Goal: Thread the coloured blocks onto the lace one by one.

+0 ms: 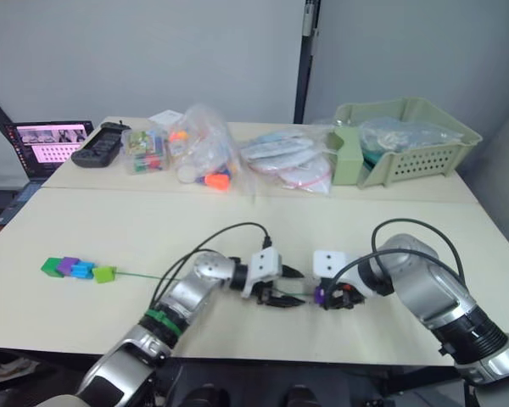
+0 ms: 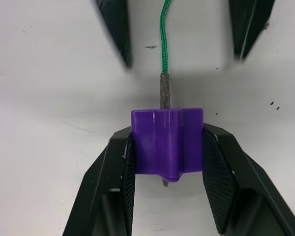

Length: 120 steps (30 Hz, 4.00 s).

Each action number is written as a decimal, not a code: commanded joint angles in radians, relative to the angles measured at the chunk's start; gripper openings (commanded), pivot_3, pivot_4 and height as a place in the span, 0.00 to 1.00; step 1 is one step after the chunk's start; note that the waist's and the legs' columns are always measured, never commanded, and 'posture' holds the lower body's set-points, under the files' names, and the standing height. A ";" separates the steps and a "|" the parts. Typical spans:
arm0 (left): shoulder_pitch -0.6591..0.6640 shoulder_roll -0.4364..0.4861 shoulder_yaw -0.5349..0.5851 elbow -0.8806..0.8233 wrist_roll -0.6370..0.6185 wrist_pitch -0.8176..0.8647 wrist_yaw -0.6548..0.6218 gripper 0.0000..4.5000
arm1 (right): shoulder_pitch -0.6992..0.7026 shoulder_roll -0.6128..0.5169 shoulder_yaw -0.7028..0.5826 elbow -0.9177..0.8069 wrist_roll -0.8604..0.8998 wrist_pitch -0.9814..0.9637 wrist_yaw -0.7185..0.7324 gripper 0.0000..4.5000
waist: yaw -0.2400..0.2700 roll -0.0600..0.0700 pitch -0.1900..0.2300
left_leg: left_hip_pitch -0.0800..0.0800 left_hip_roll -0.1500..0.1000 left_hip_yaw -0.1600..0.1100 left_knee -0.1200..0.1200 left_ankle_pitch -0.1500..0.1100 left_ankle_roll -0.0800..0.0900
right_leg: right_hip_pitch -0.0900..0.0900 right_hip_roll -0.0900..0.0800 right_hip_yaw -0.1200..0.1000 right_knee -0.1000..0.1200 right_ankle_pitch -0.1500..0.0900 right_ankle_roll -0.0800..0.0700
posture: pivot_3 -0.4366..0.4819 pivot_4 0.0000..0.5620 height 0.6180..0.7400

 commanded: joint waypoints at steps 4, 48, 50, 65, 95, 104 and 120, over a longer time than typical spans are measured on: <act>0.015 0.018 -0.010 -0.065 0.005 0.003 -0.009 0.65 | -0.005 0.009 0.004 -0.007 0.005 -0.011 -0.007 0.30 | 0.003 0.000 0.000 | 0.000 0.000 0.000 0.001 0.000 0.000 | 0.001 0.000 0.000 0.000 0.000 0.000 | 0.48 0.27 0.94; -0.042 -0.065 0.022 -0.015 -0.005 0.029 -0.002 0.76 | -0.014 0.024 0.010 -0.022 0.014 0.010 -0.016 0.30 | -0.001 0.000 0.000 | 0.000 0.000 0.000 0.000 0.000 0.000 | 0.000 0.000 0.000 0.000 0.000 0.000 | 0.48 0.27 0.94; -0.028 -0.042 0.018 -0.043 -0.012 0.036 -0.024 0.76 | -0.008 0.020 0.007 -0.024 0.017 0.010 -0.016 0.30 | -0.002 0.000 0.000 | 0.000 0.000 0.000 0.000 0.000 0.000 | 0.000 0.000 0.000 0.000 0.000 0.000 | 0.48 0.27 0.94; 0.016 -0.015 0.007 -0.121 -0.030 0.065 -0.032 0.76 | -0.010 -0.037 -0.102 -0.117 0.116 0.112 -0.011 0.83 | -0.001 0.000 0.000 | -0.001 0.000 0.000 0.001 0.000 0.000 | 0.000 0.000 0.000 0.000 0.000 0.000 | 0.48 0.27 0.94; -0.053 -0.200 -0.072 0.068 0.066 0.012 0.097 0.76 | 0.438 -0.199 -0.621 -0.496 0.479 0.497 -0.276 0.99 | 0.017 0.000 0.000 | -0.001 -0.001 0.000 0.001 0.000 0.000 | 0.001 0.000 0.000 -0.001 0.000 0.000 | 0.48 0.27 0.94; -0.044 -0.219 -0.062 0.078 0.059 -0.006 0.105 0.51 | 0.472 -0.177 -0.571 -0.488 0.457 0.388 -0.363 1.00 | 0.017 0.000 0.000 | -0.001 -0.001 0.000 0.001 0.000 0.000 | 0.001 0.000 0.000 -0.001 0.000 0.001 | 0.48 0.27 0.94; -0.039 -0.196 -0.063 0.058 0.066 0.009 0.097 0.31 | 0.220 -0.144 -0.152 -0.173 0.195 0.035 -0.316 1.00 | 0.013 0.000 0.000 | 0.000 -0.001 0.000 0.001 0.000 0.000 | 0.001 0.000 0.000 -0.001 0.000 0.001 | 0.48 0.27 0.94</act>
